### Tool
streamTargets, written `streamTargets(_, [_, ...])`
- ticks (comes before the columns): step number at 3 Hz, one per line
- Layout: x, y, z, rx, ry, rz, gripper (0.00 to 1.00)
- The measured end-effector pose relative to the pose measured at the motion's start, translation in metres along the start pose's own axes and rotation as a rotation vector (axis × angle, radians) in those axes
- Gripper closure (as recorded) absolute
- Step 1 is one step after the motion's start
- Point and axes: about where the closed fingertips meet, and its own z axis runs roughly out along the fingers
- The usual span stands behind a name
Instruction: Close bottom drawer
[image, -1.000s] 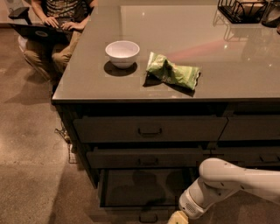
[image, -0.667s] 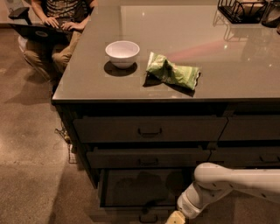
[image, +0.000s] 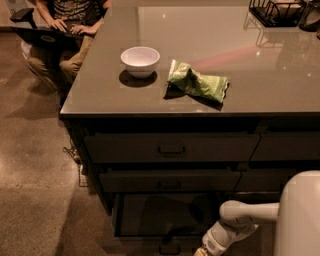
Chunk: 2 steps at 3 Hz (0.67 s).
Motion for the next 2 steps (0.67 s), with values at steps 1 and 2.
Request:
streamTargets(1, [0.003,-0.034,0.032,0.029,-0.009,0.042,0.73])
streamTargets(2, [-0.005,-0.068,0.057,0.115,-0.022,0.063,0.96])
